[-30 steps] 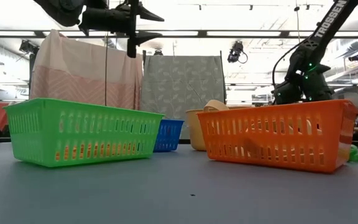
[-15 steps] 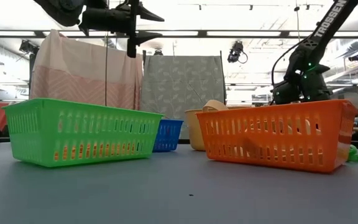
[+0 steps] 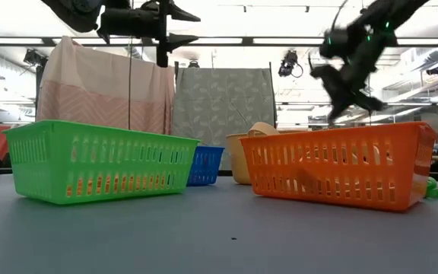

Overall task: Sort rubber bands into baskets
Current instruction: Put the green rubber band into the yellow bin

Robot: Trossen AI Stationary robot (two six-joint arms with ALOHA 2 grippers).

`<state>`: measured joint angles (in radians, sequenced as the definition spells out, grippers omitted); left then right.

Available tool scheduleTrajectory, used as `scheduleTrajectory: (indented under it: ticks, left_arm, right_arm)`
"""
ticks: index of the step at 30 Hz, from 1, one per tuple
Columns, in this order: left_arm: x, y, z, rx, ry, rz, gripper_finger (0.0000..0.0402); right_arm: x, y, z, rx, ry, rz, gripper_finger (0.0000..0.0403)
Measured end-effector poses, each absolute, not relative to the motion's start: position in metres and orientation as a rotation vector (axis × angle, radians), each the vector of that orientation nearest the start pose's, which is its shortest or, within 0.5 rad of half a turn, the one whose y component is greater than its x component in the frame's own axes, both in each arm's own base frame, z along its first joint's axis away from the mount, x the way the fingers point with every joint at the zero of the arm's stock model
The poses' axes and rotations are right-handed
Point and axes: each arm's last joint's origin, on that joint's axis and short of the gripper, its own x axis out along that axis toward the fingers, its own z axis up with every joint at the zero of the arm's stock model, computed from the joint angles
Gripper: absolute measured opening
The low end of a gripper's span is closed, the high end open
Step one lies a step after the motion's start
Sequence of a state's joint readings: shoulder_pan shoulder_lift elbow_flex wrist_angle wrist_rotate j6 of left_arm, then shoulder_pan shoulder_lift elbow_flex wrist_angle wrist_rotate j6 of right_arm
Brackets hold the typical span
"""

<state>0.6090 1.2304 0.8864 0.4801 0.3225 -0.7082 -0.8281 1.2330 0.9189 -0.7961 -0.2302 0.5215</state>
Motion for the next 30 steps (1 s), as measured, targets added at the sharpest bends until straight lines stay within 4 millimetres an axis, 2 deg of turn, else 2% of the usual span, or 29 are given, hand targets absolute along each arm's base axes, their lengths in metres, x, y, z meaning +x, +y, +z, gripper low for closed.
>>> scheduleTrajectory:
  ticks: [3, 6, 11, 15, 20, 23, 26, 30]
  left_arm:
    - [0.233, 0.151, 0.339, -0.641, -0.217, 0.230, 0.0206]
    - [0.233, 0.151, 0.339, -0.641, -0.217, 0.230, 0.0206]
    - [0.233, 0.151, 0.339, -0.640, -0.215, 0.231, 0.0206]
    - [0.233, 0.151, 0.339, -0.618, -0.212, 0.234, 0.0206]
    - [0.233, 0.151, 0.339, -0.619, -0.212, 0.234, 0.0206]
    - [0.233, 0.151, 0.339, -0.623, -0.212, 0.233, 0.0206]
    - [0.233, 0.151, 0.339, -0.623, -0.212, 0.233, 0.0206]
    - [0.233, 0.151, 0.339, -0.623, -0.212, 0.234, 0.0206]
  right_arm:
    - [0.181, -0.150, 0.264, 1.021, 0.689, -0.687, 0.0003]
    - [0.207, -0.130, 0.266, 1.007, 0.661, -0.583, 0.0002]
    - [0.247, -0.098, 0.256, 0.972, 0.670, -0.488, 0.0005]
    - [0.267, -0.087, 0.242, 0.941, 0.684, -0.481, 0.0013]
    - [0.277, -0.090, 0.225, 0.971, 0.735, -0.502, 0.0030]
    - [0.279, -0.091, 0.220, 0.980, 0.767, -0.464, 0.0057]
    - [0.277, -0.091, 0.223, 0.947, 0.765, -0.445, 0.0100]
    - [0.270, -0.091, 0.236, 0.873, 0.726, -0.408, 0.0163]
